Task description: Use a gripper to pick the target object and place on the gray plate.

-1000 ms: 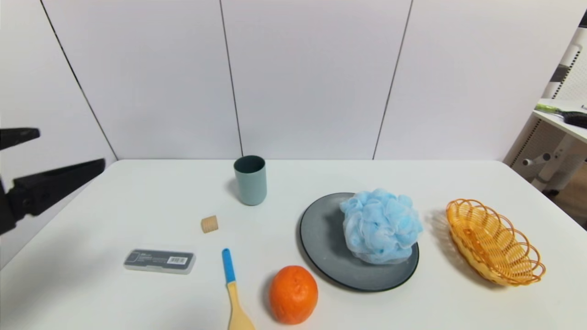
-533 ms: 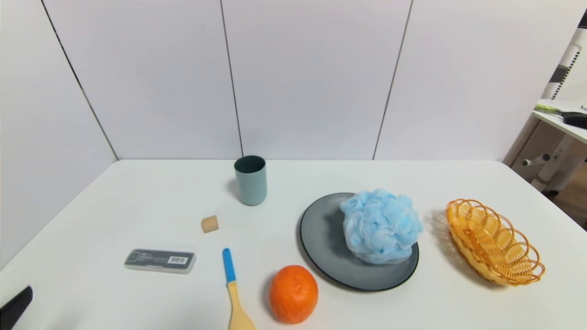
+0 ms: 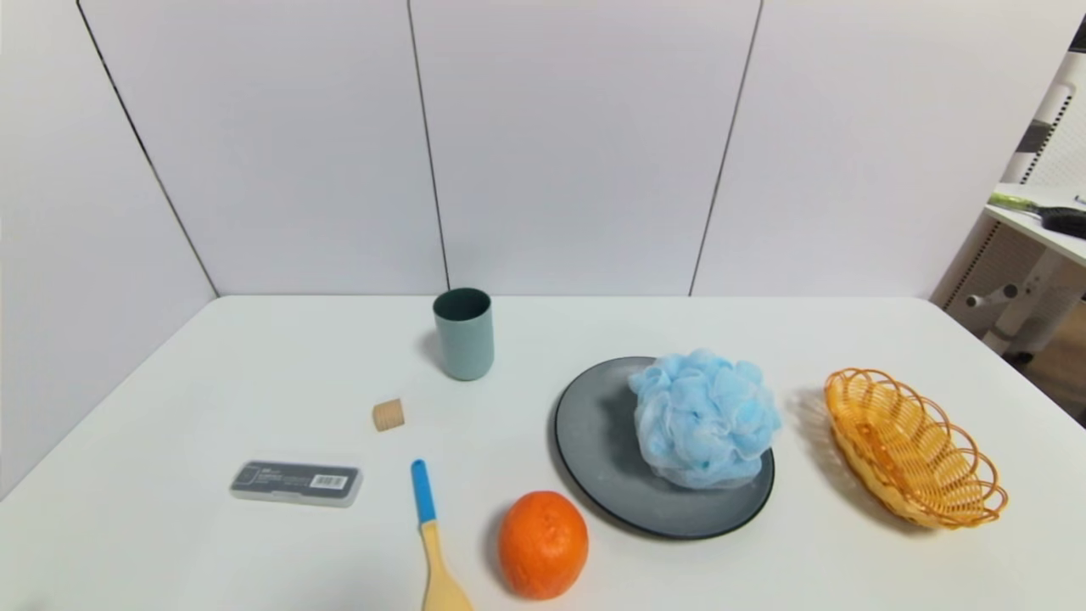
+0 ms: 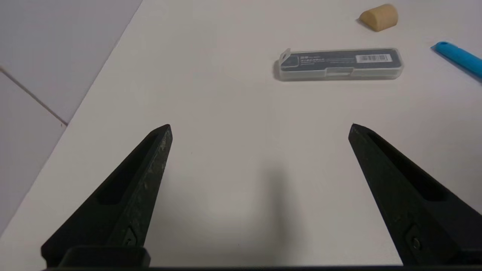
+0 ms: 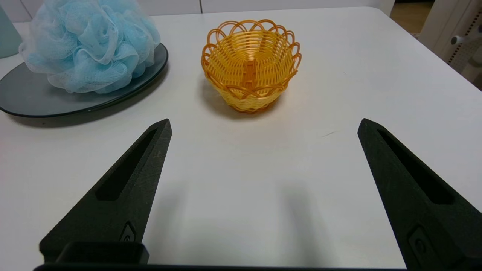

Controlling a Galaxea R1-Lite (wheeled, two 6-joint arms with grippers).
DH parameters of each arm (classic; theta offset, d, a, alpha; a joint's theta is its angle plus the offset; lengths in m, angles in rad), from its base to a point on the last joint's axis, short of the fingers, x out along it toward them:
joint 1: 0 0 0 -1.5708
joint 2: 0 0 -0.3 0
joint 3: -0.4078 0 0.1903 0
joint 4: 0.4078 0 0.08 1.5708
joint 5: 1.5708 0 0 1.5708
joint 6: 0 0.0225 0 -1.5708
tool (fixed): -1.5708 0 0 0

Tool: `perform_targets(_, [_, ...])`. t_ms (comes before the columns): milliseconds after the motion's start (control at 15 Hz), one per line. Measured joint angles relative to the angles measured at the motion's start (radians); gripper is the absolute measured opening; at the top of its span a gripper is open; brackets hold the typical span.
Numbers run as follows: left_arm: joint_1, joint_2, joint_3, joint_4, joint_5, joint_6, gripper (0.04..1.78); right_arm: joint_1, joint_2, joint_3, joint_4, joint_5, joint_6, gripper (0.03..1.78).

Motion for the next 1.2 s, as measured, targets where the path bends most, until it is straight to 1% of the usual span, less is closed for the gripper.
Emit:
perform_targets(67, [0.008, -0.014, 0.020, -0.036, -0.005, 0.000, 1.69, 0.000, 0.000, 0.000, 0.000, 0.000, 0.000, 1.71])
perform_targets(200, [0.019, -0.070, 0.030, 0.023, -0.044, -0.004, 1.69, -0.001, 0.000, 0.000, 0.000, 0.000, 0.000, 1.71])
perform_targets(267, [0.023, -0.113, 0.034, 0.058, -0.083, -0.008, 1.69, 0.000, 0.000, 0.000, 0.000, 0.000, 0.000, 1.71])
perform_targets(400, [0.028, -0.196, 0.040, 0.089, -0.140, -0.013, 1.69, 0.000, 0.000, 0.000, 0.000, 0.000, 0.000, 1.71])
perform_targets(467, [0.030, -0.226, 0.042, 0.098, -0.150, -0.020, 1.69, 0.000, 0.000, 0.000, 0.000, 0.000, 0.000, 1.71])
perform_targets(733, [0.031, -0.276, 0.043, 0.096, -0.141, -0.086, 1.69, 0.000, 0.000, 0.000, 0.000, 0.000, 0.001, 1.71])
perform_targets(867, [0.031, -0.281, 0.043, 0.096, -0.121, -0.093, 1.69, 0.000, 0.000, 0.000, 0.000, 0.000, 0.000, 1.71])
perform_targets(1200, [0.031, -0.285, 0.043, 0.095, -0.118, -0.108, 1.69, 0.000, 0.000, 0.000, 0.000, 0.000, 0.000, 1.71])
